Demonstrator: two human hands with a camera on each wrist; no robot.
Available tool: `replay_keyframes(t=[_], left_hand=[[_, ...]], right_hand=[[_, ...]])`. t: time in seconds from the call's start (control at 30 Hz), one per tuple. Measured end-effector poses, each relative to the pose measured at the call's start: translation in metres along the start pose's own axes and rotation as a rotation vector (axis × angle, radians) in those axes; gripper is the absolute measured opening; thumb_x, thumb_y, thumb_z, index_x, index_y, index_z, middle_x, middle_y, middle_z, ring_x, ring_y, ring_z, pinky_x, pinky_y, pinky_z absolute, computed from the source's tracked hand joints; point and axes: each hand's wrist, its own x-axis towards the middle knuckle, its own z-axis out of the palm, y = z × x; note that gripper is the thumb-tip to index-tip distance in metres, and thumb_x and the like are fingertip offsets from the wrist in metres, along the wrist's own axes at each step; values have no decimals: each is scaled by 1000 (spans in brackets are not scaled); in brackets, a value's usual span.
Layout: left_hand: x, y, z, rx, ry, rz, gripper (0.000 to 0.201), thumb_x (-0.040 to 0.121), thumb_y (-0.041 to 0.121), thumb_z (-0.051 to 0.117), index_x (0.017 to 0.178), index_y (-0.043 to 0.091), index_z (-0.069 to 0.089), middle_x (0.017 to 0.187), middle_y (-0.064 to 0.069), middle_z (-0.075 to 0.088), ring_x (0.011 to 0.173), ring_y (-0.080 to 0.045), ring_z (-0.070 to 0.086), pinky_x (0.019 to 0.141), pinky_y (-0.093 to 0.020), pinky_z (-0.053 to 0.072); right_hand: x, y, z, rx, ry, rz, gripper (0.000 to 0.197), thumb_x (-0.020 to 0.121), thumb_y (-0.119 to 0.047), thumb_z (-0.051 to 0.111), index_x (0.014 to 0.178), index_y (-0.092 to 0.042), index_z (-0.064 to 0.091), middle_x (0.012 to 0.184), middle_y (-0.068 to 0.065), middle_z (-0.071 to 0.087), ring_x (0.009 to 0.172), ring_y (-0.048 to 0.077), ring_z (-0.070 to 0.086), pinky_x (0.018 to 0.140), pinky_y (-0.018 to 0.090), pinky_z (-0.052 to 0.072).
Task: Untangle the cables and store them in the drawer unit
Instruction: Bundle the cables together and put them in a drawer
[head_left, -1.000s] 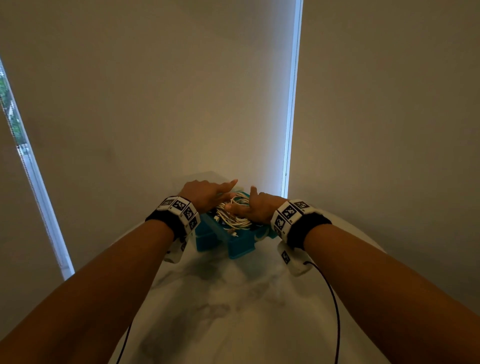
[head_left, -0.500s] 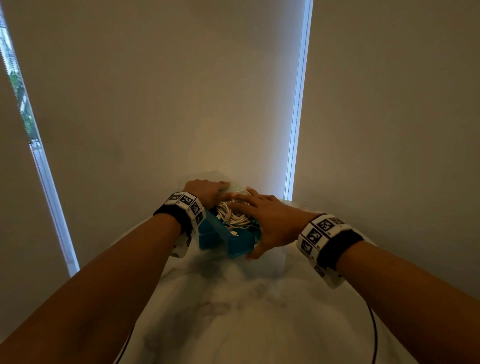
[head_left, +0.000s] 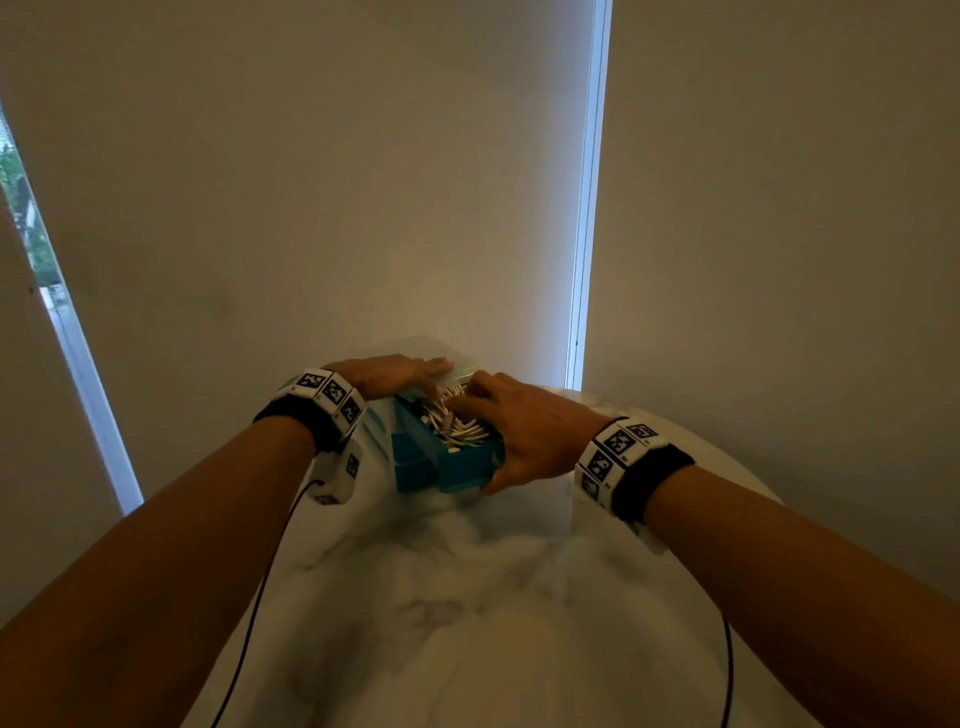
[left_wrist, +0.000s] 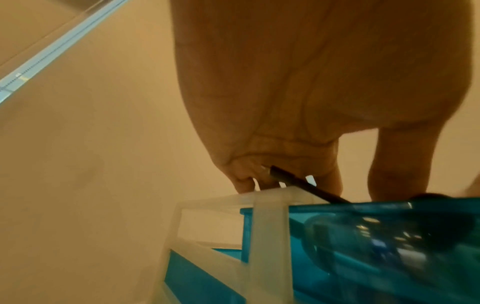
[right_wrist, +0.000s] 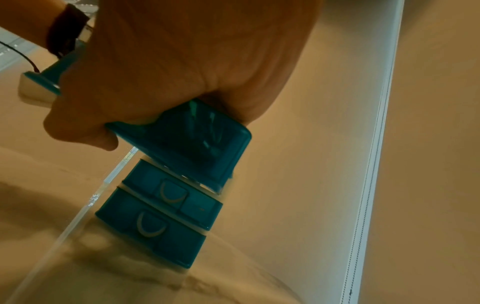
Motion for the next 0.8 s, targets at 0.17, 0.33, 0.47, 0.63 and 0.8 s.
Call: replay_keyframes(t=[0.17,0.33,0.47,0.63,0.8], left_hand=[[2,-8,-9,195,12,12,79,99,51,64,167,37,25,175,1,24,159,-26,25,131,-48,14],[-2,-1,-6,291,161,27,70,99,53,67,161,46,36,167,0,41,148,-29,44,123,-48,34],[-12,-1,-10,123,54,32,57,110,49,48,163,32,39,167,-4,43,153,-30,39,127,-43,28],[-25,-11,-20,-649,44,55,48,102,4,38,143,4,63,144,-5,63,141,-26,52,111,-31,44],[-22,-24,-25,-555,22,106,64,90,-17,38,146,5,60,151,-3,55,144,-22,45,120,-36,39]], right_hand=[[8,4,3,10,-25,23,103,80,-62,85,165,-33,35,152,3,36,134,25,41,113,43,48],[15,7,5,5,11,52,98,81,-56,86,163,-38,34,154,3,33,137,26,38,112,43,48],[12,5,5,-7,37,57,97,85,-48,86,164,-35,32,149,4,47,129,25,49,106,43,52],[15,2,7,-10,35,54,85,84,-45,86,157,-40,43,147,4,45,129,26,47,104,45,52],[15,6,12,24,42,84,81,88,-40,84,158,-43,43,151,4,43,132,26,48,109,44,48]])
